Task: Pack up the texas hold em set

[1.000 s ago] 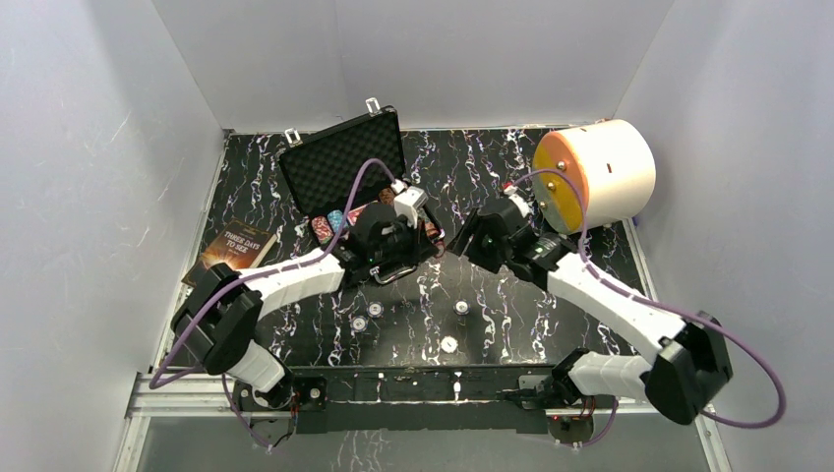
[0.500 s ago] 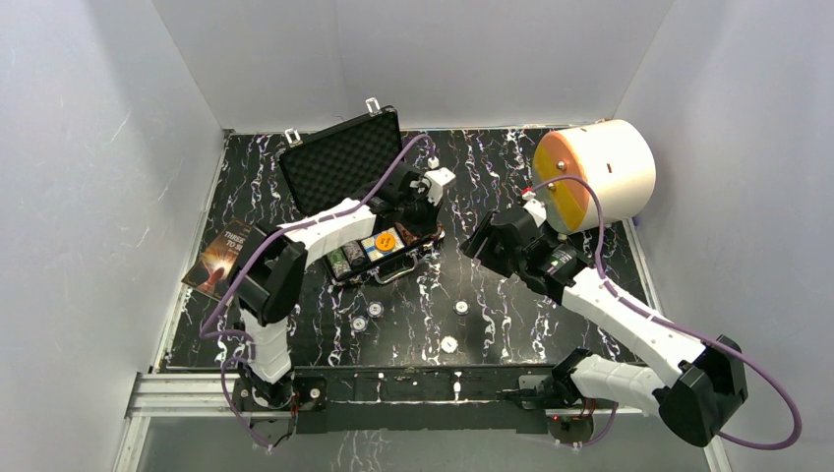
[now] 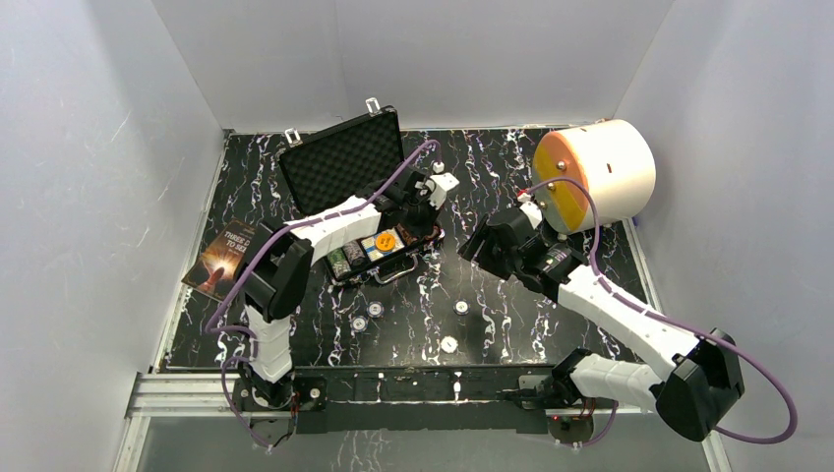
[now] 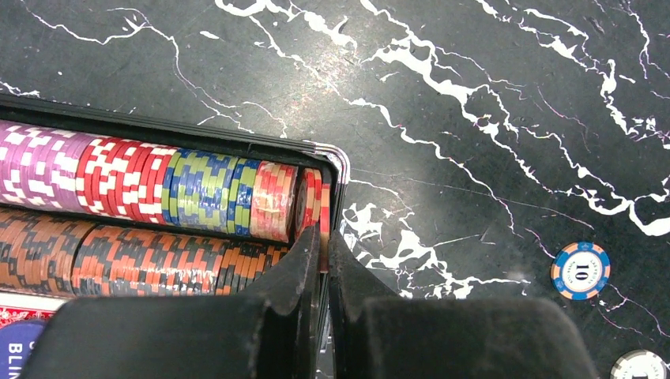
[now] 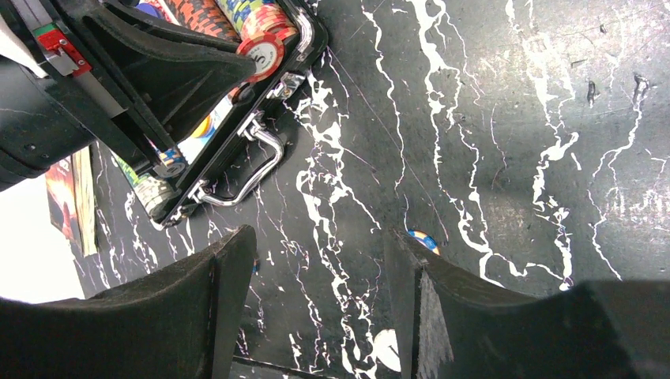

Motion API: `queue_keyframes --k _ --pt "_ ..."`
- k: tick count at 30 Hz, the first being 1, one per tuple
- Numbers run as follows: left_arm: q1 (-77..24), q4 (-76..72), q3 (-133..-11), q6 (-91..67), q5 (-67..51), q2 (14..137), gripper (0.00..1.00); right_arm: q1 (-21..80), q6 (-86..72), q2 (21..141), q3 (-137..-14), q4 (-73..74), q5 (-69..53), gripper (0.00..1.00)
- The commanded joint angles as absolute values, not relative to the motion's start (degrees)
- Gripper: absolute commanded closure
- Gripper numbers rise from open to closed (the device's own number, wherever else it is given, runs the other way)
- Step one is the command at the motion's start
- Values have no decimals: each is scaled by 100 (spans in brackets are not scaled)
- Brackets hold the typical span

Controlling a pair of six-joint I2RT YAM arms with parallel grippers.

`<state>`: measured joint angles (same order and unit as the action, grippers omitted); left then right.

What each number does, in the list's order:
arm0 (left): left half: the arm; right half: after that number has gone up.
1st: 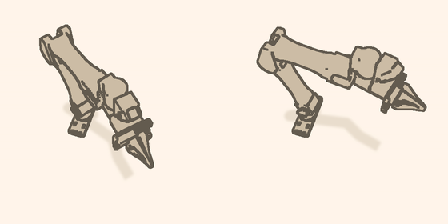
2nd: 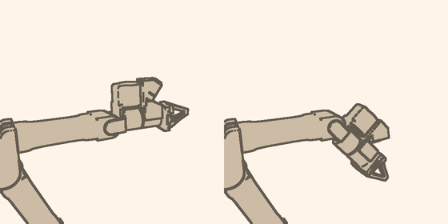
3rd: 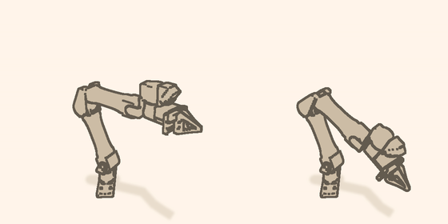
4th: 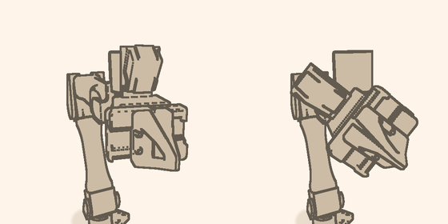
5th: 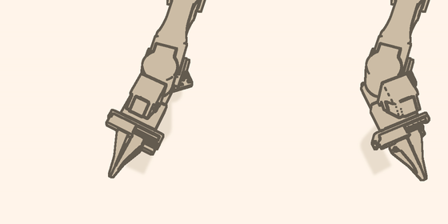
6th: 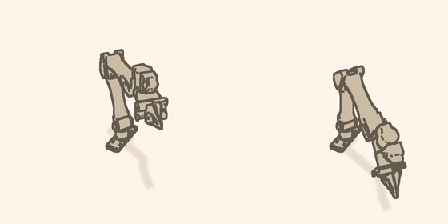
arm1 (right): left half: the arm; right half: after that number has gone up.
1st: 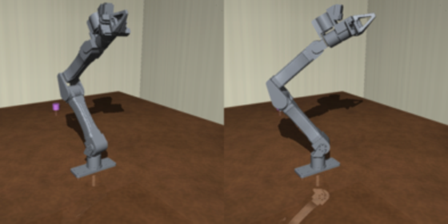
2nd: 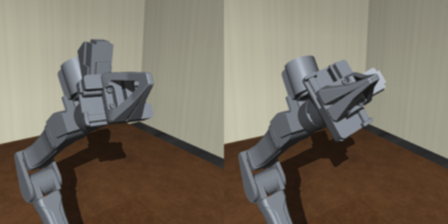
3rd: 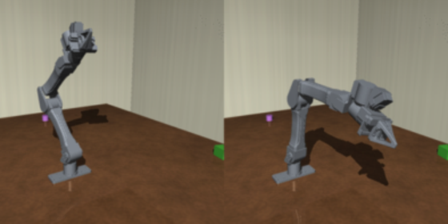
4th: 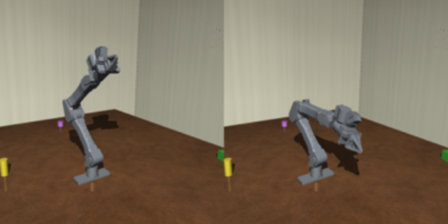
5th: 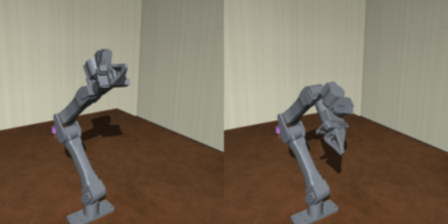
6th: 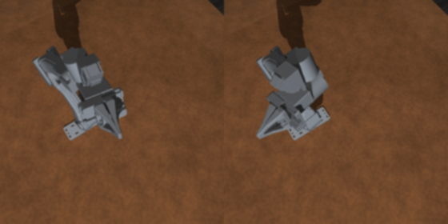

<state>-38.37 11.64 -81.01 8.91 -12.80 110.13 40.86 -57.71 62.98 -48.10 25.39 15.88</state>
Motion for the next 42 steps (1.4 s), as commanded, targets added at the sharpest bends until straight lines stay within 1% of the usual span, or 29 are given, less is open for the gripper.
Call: queue_keyframes --k 1,15,35,39,42 --pt "-3828 1235 -8372 1071 -993 11055 100 4062 -5793 6320 -4792 2417 1582 31" --pt "-3831 1356 -8731 1068 -868 11133 100 4069 -5788 6423 -4790 2373 1477 31" --pt "-3824 1445 -8587 1561 -1254 11165 100 4064 -5749 6487 -4772 2329 1457 31" --pt "-3834 1536 -8610 1632 -1262 11293 92 4074 -5739 6492 -4756 2329 1468 31" --pt "-3836 1572 -8669 1592 -1204 11362 84 4065 -5741 6499 -4755 2333 1469 31"
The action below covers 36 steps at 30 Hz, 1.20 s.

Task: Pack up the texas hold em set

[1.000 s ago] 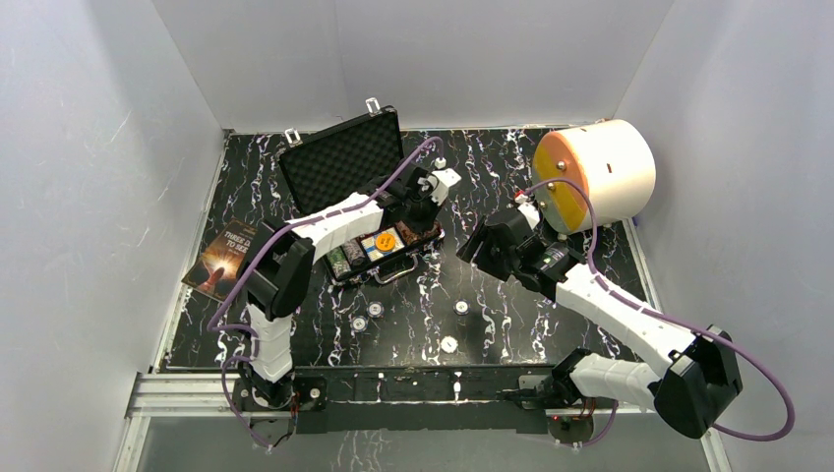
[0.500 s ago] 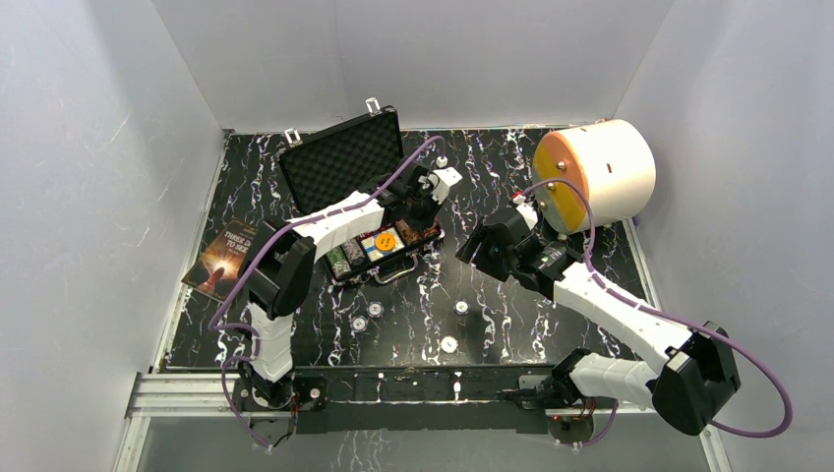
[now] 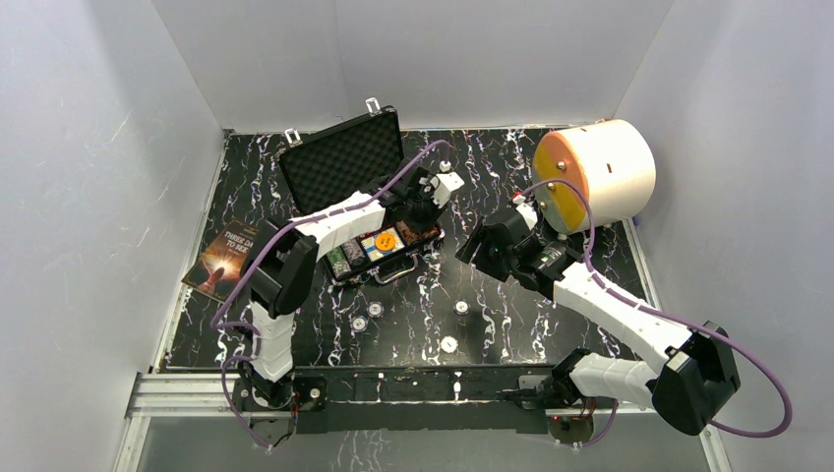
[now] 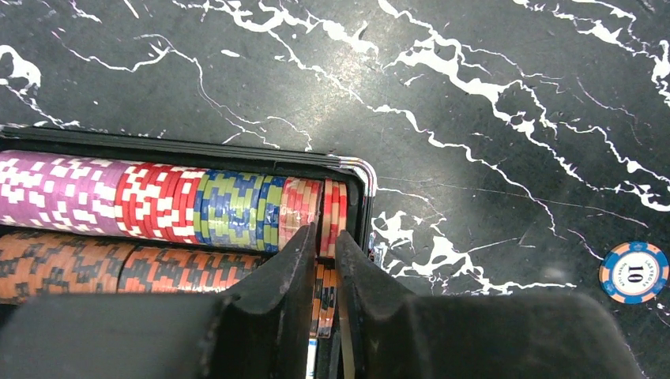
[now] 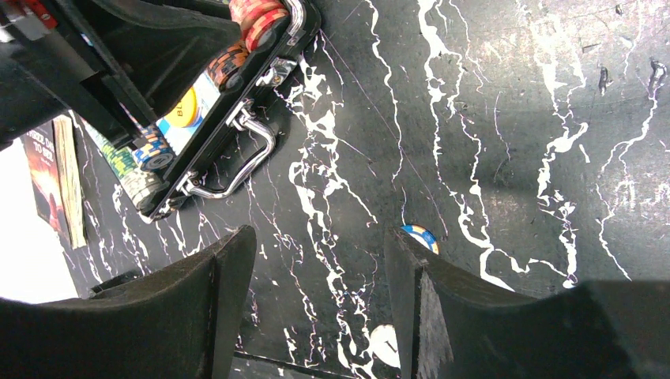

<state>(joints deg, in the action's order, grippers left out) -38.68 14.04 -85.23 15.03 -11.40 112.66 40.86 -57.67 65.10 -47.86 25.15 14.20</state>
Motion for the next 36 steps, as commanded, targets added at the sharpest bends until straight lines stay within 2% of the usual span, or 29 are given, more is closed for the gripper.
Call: queue_keyframes --k 1,3,5,10,13,14,17,19,21,24,29,36 --pt "-3828 1575 -8678 1570 -1204 11357 81 4069 -5742 6502 -4760 2327 1460 31" --pt "-3830 1523 -8692 1540 -1188 11332 74 4069 -5742 6512 -4761 2324 1463 31" --pt "-3828 1444 -8705 1511 -1151 11292 72 4068 -5739 6513 -4763 2325 1451 31" --pt "-3827 1386 -8776 1394 -992 11136 85 4069 -5715 6514 -4755 2323 1464 31" --pt "-3819 1224 -8565 1131 -785 10676 85 4066 -5493 6581 -4761 2317 1417 30" --pt "-3828 1001 -8323 795 -464 10221 82 4068 -5163 6740 -4799 2331 1336 30" --pt "-3798 414 -7133 -323 788 8364 61 4098 -4408 7571 -5075 2528 785 29" --pt "-3771 702 -6619 -853 1337 7294 50 4462 -4264 8026 -5331 2536 847 29" --pt "-3758 1462 -6238 -1308 1795 6280 34 5179 -4216 8887 -5996 2780 1282 27" --pt "-3632 2287 -6311 -1722 2590 5736 24 5865 -4077 9881 -7059 2964 1444 23" --pt "-2998 2793 -6804 -1754 2059 5767 23 6350 -4020 11078 -8338 3369 1585 23" --pt "-1873 2886 -6683 -2051 869 6008 25 6653 -4349 12051 -9470 4048 1894 28"
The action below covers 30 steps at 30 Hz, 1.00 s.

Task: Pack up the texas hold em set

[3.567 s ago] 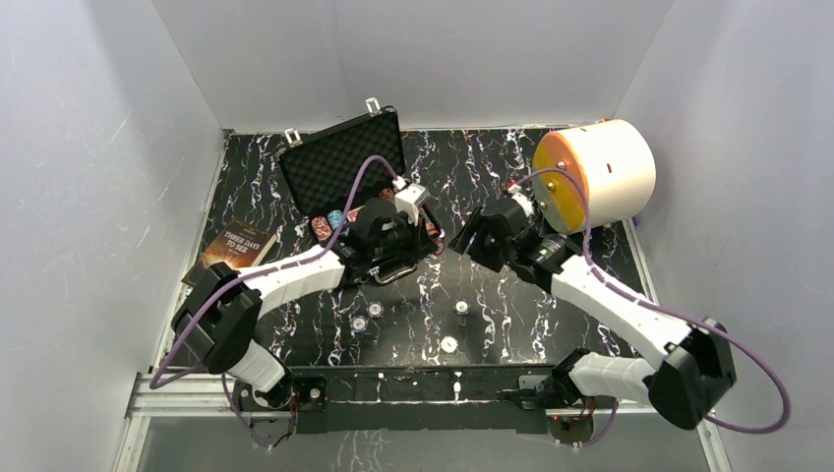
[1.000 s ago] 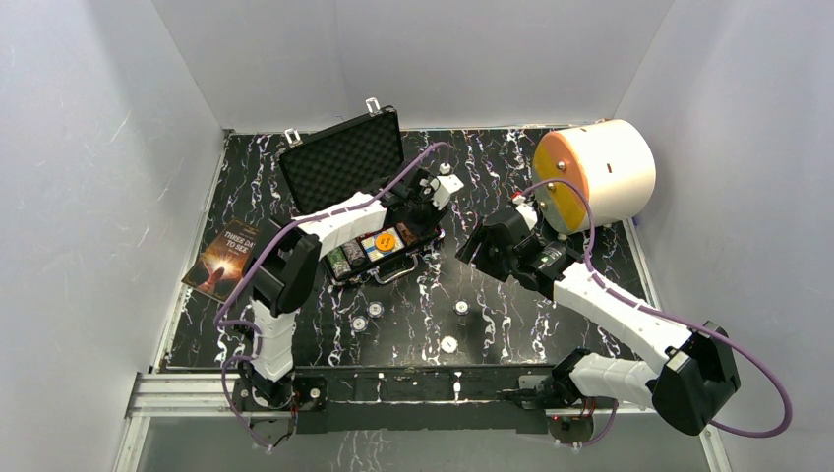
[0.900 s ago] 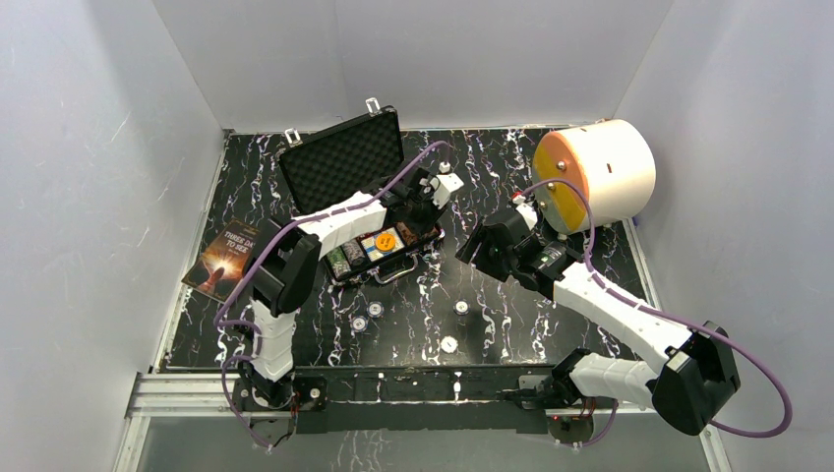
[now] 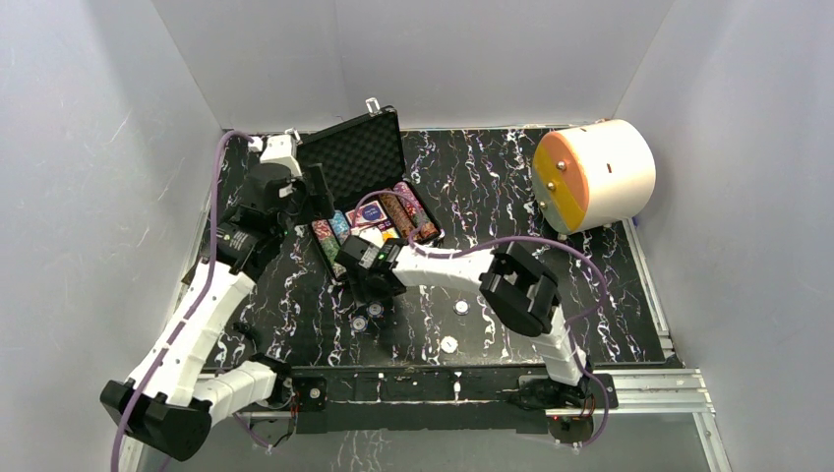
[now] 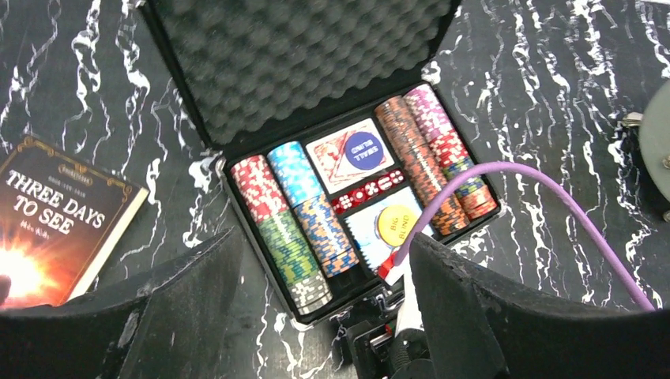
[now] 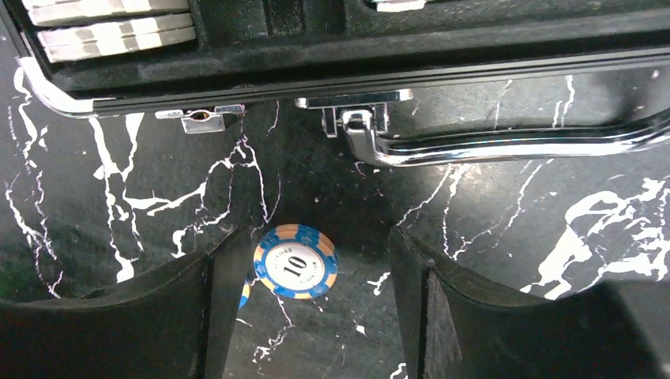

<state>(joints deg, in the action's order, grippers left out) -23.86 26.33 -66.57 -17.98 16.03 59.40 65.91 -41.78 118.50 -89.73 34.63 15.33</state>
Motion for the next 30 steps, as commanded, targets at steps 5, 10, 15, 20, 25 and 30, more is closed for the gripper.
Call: queue_keyframes --k 5,10,15,20,25,30 --pt "-1442 2904 -6574 -2155 782 5997 25 6742 -4363 12270 -9631 4205 1902 31" --pt "-1336 2951 -6331 -2401 913 5884 24 6910 -4132 12545 -9983 4660 1986 31" --pt "-1258 3019 -6092 -2558 888 5744 24 7052 -4036 12626 -10021 4859 2044 32" --pt "-1255 3119 -5913 -2657 821 5641 25 7059 -4187 12315 -9491 4585 1960 40" --pt "-1248 3117 -5712 -2742 455 5604 22 6952 -4374 11954 -8881 3976 1783 54" --pt "-1250 3092 -5549 -2744 -91 5672 10 6808 -4549 11334 -8316 3251 1925 55"
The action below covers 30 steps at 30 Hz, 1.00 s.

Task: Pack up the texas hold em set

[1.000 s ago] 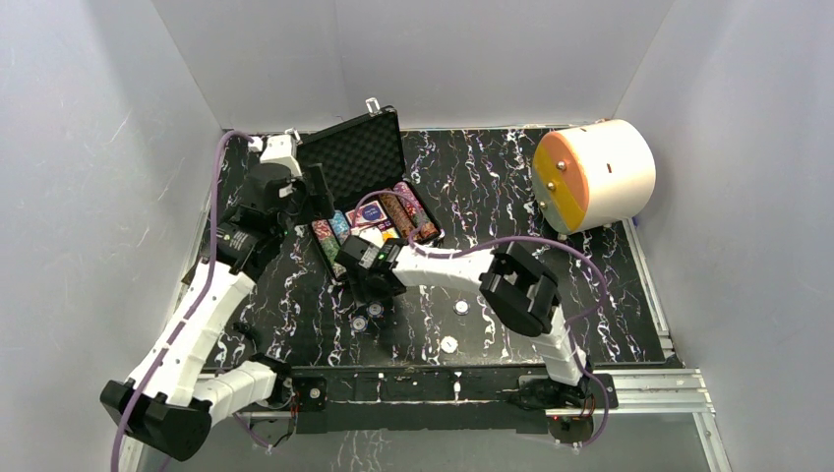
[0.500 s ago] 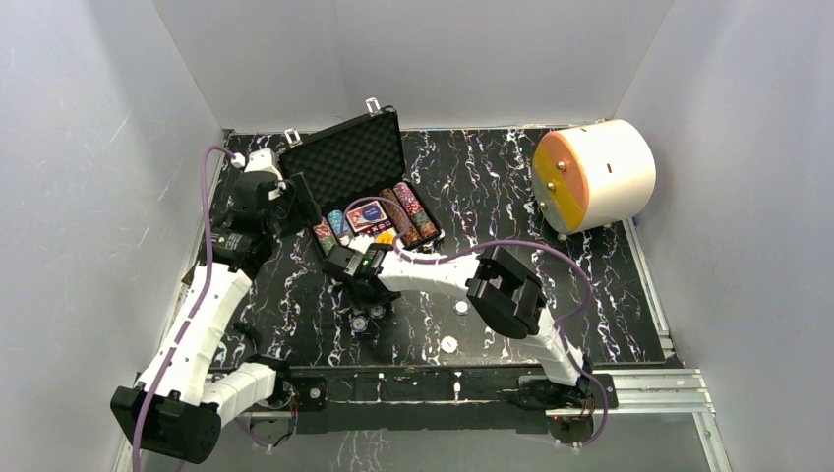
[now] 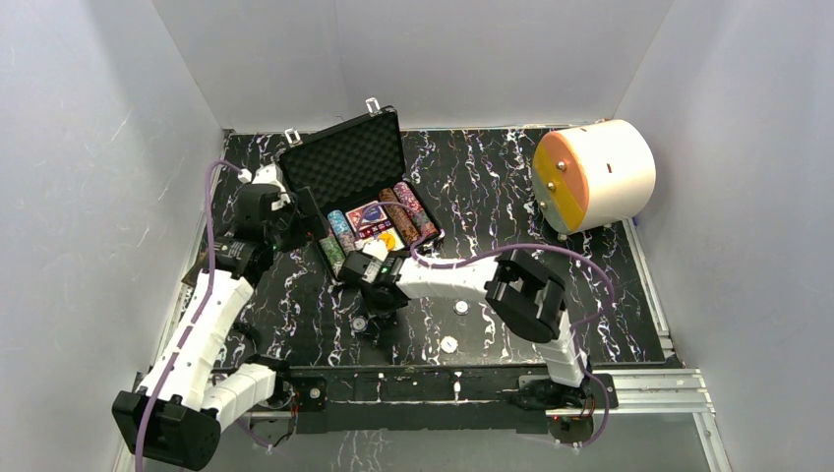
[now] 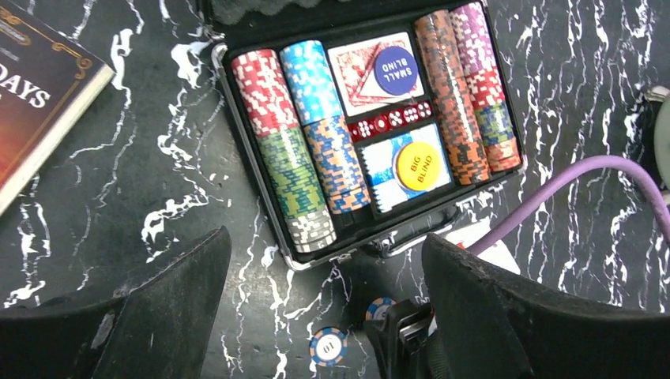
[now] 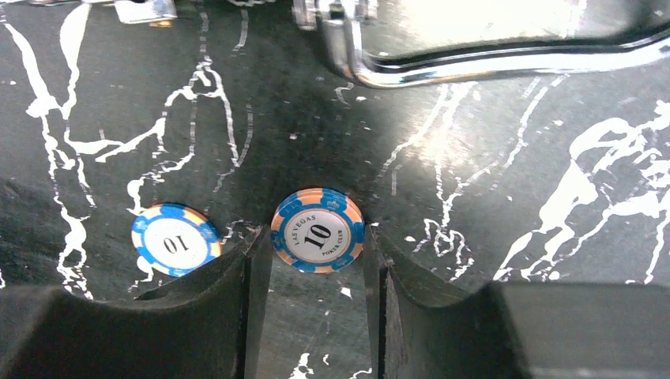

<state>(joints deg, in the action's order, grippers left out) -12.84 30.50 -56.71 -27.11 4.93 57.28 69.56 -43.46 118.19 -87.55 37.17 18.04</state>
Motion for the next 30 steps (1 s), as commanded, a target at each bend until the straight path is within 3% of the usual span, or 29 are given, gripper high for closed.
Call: queue_keyframes --k 1,6,13,21,27,30 --pt "-1248 3067 -5506 -2730 -232 5677 9 6766 -4595 11178 -8194 3124 1944 55" --pt "-1250 2791 -5219 -2686 -1264 5613 11 6414 -5050 10207 -7309 2310 1927 55" --pt "-1393 1254 -4611 -3348 -3046 6065 28 5556 -6179 8748 -6011 1144 1084 55" --pt "-2363 175 -4525 -3525 -2705 6527 34 5026 -7496 7888 -5476 829 758 54" --pt "-2804 -1197 -3972 -4036 -2679 6422 50 4750 -8278 7524 -5132 329 370 54" --pt "-2941 -1390 -3883 -4054 -2610 6417 53 4659 -8450 7519 -5106 255 189 53"
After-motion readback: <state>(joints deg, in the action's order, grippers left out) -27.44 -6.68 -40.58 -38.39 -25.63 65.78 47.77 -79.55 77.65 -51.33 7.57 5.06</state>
